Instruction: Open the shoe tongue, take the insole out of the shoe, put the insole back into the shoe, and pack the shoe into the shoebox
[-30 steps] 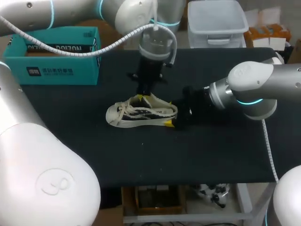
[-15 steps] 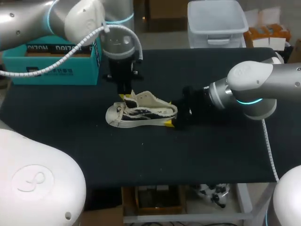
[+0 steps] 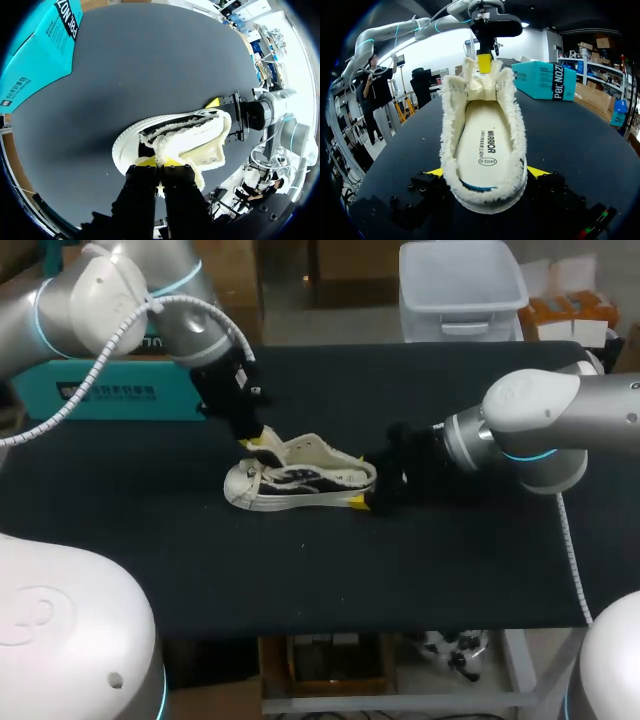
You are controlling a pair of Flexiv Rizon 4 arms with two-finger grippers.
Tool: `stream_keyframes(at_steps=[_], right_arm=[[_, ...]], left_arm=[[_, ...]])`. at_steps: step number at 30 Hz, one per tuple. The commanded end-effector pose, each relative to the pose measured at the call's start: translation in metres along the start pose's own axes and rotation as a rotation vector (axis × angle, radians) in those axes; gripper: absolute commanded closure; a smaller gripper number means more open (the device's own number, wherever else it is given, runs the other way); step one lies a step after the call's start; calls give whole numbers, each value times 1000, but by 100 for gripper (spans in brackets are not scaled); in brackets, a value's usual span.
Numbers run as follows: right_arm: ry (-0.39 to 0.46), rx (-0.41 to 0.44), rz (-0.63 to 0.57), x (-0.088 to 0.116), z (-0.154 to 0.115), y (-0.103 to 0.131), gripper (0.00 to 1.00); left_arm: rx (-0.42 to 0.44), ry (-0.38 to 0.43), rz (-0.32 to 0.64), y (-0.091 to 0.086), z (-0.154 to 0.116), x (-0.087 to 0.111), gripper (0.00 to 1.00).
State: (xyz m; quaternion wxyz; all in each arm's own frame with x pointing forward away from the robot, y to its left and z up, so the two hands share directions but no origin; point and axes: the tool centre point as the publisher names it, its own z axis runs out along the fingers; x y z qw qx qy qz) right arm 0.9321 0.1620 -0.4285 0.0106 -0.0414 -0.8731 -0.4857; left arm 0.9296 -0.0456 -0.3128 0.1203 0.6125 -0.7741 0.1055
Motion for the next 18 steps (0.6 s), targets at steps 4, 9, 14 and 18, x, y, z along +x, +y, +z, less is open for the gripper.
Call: stream_keyframes(at_steps=[4,9,14,18], right_arm=[[-3,-4,-3,2,2,-5,100],[-3,-4,-3,2,2,-5,100],[-3,-4,-3,2,2,-5,100],[-3,-4,-3,2,2,-5,100]], left_arm=[[-10,145,14,-4,5,-14,100],[-21,155,31,-3,11,-13,100],[-24,178,80,1,5,-6,99],[-14,184,137,5,-6,6,30]])
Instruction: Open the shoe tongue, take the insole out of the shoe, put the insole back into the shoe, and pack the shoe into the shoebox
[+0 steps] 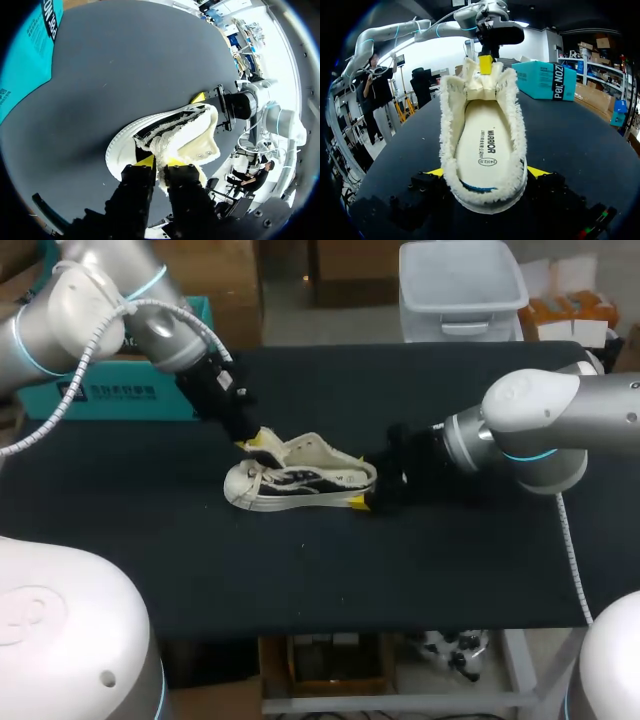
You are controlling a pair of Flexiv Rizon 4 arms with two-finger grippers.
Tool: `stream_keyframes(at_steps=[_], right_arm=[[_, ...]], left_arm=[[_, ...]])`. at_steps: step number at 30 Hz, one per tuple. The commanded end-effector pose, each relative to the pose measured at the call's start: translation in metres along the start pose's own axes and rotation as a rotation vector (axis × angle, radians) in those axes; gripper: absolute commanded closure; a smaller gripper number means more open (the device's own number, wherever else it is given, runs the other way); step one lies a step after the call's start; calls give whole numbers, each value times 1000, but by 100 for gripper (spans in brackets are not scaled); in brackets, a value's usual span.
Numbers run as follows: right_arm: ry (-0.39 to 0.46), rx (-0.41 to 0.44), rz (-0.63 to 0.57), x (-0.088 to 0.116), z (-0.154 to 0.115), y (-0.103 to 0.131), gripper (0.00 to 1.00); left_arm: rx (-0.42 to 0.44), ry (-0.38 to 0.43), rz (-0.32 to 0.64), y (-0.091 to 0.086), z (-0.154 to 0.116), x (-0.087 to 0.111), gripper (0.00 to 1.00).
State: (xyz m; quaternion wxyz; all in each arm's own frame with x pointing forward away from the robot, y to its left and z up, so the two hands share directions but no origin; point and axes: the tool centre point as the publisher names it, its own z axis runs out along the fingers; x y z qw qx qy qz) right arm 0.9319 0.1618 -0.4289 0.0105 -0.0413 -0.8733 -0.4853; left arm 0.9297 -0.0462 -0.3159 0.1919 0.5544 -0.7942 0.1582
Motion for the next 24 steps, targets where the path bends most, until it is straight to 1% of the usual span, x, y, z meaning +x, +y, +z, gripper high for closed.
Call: stream_keyframes(at_steps=[1,2,5,8,9,10,11,12,13,14,16,19,21,22,23,24], right_arm=[[-3,-5,-2,2,2,-4,100],[-3,-5,-2,2,2,-4,100],[-3,-5,-2,2,2,-4,100],[-3,-5,-2,2,2,-4,100],[-3,-5,-2,2,2,-4,100],[-3,-5,-2,2,2,-4,100],[-3,-5,-2,2,2,-4,100],[-3,-5,-2,2,2,-4,100],[-3,-5,-2,2,2,-4,100],[-3,-5,-2,2,2,-4,100],[-3,-5,-2,2,2,-4,100],[-3,-5,-2,2,2,-4,100],[-3,-5,-2,2,2,-4,100],[-3,-5,-2,2,2,-4,100],[-3,-5,-2,2,2,-4,100],[-3,-5,-2,2,2,-4,100]], left_arm=[[13,1,36,4,-11,13,7],[17,7,50,3,-14,18,0],[21,25,103,0,-25,35,0],[19,31,187,0,-38,54,0],[-3,30,231,0,-42,60,12],[-32,24,282,1,-45,65,29],[-40,20,326,0,-48,71,51],[-58,14,370,-1,-50,77,77],[-79,5,420,-1,-51,83,100],[-94,-3,473,-1,-52,89,100],[-155,-21,608,2,-53,98,100],[-264,-86,821,8,-54,105,100],[-330,-138,937,11,-54,111,100],[-375,-158,987,12,-54,114,100],[-413,-181,1017,10,-54,117,100],[-440,-183,1023,7,-54,120,100]])
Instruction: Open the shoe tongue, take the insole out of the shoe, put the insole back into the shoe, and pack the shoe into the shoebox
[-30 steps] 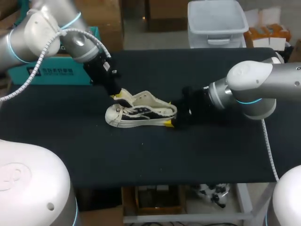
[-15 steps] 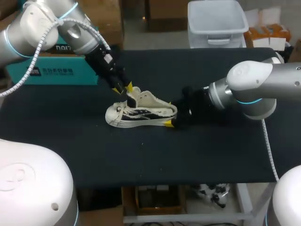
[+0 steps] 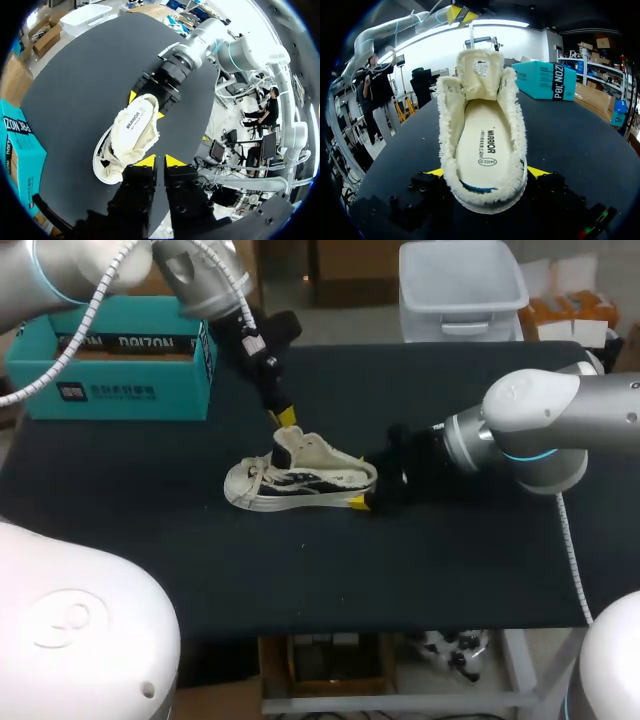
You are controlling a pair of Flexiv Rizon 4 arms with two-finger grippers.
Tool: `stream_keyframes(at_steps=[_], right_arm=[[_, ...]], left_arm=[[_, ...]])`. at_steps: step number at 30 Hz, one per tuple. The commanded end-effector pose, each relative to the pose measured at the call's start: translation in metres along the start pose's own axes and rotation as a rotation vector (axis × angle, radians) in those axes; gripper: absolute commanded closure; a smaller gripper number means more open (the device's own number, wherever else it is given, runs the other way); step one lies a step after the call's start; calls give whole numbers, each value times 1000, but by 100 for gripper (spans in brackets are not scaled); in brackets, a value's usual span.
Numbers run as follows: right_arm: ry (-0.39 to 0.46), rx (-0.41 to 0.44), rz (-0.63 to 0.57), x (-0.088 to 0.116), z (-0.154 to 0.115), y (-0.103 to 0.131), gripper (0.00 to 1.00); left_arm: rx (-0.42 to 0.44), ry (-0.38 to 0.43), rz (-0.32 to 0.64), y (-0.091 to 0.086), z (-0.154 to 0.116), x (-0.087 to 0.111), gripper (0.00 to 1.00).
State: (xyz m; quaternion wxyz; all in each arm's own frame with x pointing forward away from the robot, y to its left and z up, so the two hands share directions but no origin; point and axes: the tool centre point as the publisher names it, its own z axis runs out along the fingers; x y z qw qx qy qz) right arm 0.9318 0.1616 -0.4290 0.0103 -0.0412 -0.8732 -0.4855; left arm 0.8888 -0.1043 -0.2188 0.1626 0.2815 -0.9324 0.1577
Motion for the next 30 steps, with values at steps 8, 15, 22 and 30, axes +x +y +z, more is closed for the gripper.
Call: stream_keyframes(at_steps=[8,15,22,30], right_arm=[[-3,-4,-2,2,2,-4,100],[-3,-4,-2,2,2,-4,100],[-3,-4,-2,2,2,-4,100],[-3,-4,-2,2,2,-4,100]], left_arm=[[-356,-82,390,-18,-2,3,100],[-366,-101,465,-21,14,-2,100],[-290,-87,481,-17,49,-27,100],[-215,-79,611,-13,74,-50,100]])
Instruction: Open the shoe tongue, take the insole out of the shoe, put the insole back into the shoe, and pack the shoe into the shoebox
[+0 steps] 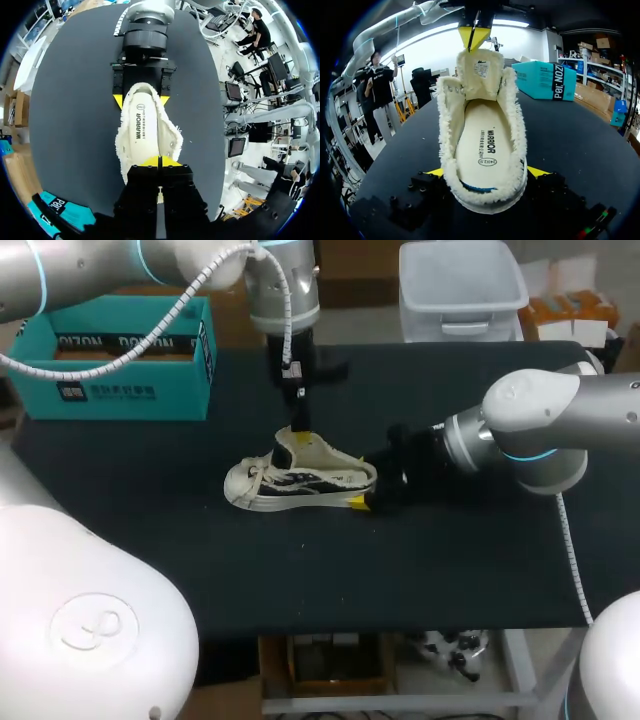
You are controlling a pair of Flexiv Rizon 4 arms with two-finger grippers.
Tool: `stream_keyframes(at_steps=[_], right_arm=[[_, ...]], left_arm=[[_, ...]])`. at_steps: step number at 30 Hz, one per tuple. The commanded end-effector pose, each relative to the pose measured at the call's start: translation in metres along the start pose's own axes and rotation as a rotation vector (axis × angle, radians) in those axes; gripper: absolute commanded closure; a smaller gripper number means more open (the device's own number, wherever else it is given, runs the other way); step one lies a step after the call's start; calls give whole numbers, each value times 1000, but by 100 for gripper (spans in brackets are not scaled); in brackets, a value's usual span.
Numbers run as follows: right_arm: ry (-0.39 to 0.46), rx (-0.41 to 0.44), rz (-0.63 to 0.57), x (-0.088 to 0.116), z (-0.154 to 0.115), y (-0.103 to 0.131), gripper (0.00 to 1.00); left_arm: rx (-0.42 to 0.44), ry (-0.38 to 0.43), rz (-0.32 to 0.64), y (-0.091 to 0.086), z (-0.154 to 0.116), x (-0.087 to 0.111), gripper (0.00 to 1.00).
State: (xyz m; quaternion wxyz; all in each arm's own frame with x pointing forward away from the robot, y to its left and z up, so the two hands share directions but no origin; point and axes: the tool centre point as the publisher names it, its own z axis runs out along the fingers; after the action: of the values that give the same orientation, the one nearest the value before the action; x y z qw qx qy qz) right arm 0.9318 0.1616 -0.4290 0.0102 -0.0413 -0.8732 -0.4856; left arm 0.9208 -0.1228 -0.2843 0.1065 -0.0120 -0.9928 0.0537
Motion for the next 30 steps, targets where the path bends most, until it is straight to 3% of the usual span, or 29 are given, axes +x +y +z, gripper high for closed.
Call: stream_keyframes(at_steps=[1,8,19,30], right_arm=[[-2,-4,-2,2,2,-4,100],[-2,-4,-2,2,2,-4,100],[-2,-4,-2,2,2,-4,100],[-2,-4,-2,2,2,-4,100]], left_arm=[[69,-7,47,6,20,-4,100],[38,-18,125,-2,42,-7,100],[-12,-31,112,-10,72,-21,100],[-37,-24,121,4,93,-17,100]])
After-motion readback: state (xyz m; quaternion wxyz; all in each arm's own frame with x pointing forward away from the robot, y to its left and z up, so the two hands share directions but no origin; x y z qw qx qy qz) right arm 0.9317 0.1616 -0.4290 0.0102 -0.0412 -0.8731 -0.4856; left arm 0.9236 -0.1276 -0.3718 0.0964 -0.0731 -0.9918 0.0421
